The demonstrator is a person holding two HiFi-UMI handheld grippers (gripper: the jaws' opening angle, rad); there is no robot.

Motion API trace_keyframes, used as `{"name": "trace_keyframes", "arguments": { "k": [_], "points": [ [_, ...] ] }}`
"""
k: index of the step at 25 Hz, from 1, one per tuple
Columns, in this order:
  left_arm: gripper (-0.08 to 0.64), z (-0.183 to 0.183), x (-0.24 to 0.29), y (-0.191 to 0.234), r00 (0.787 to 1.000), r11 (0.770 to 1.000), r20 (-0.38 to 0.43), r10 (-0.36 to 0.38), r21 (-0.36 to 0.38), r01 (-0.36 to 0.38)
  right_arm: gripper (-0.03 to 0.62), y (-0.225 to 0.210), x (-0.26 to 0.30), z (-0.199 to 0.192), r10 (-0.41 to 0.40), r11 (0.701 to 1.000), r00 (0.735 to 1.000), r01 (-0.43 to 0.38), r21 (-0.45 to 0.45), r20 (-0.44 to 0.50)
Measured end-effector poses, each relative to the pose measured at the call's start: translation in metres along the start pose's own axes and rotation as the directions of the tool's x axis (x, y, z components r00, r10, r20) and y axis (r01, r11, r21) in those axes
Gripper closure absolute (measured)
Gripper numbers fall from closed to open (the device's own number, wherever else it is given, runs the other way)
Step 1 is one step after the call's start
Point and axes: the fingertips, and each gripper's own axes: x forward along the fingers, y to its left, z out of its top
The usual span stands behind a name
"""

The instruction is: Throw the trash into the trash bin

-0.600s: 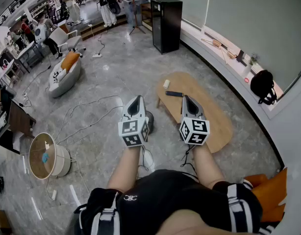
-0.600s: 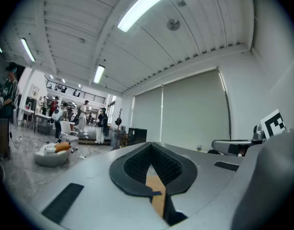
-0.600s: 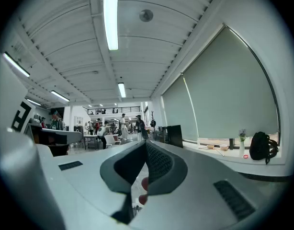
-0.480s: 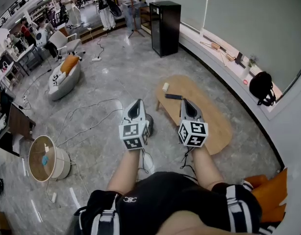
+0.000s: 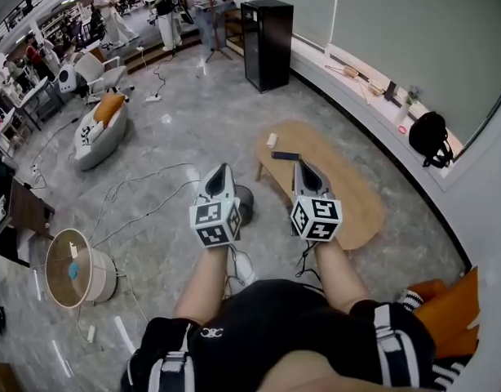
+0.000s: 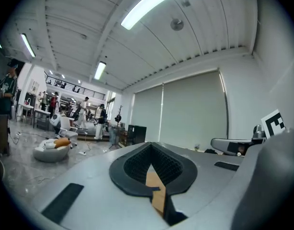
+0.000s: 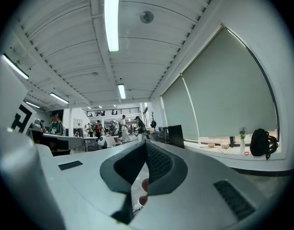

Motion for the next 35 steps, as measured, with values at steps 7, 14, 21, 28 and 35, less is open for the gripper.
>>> {"name": "trace_keyframes", "arguments": {
  "k": [7,14,21,28,35],
  "points": [
    [0.549,-0.008,-0.019,0.03,0.999,0.999,-0.02,-0.047,-0.027,0.047,0.589,0.038,-0.005,-0.01,-0.035,0.999,0.999,0.035,-0.009,-0.012],
    [0.548,-0.011,-0.035,0.056,0.997,0.997,-0.012,-0.075,0.003,0.075,0.589,0.063,-0.009,-0.016,-0.075,0.997,0.997,0.075,-0.018,0.002],
    [0.548,-0.019,-0.042,0.065,0.996,0.996,-0.011,-0.094,0.0,0.094,0.589,0.083,-0.002,-0.013,-0.063,0.998,0.998,0.063,-0.03,0.016],
    [0.549,-0.023,-0.015,0.066,0.996,0.996,-0.007,-0.091,0.017,0.091,0.589,0.062,0.025,-0.02,-0.068,0.997,0.998,0.069,-0.041,0.019],
    [0.548,-0.032,0.049,0.08,0.997,0.997,-0.026,-0.071,0.009,0.071,0.589,0.034,0.088,-0.031,-0.06,0.998,0.998,0.06,-0.027,0.017]
  ]
}}
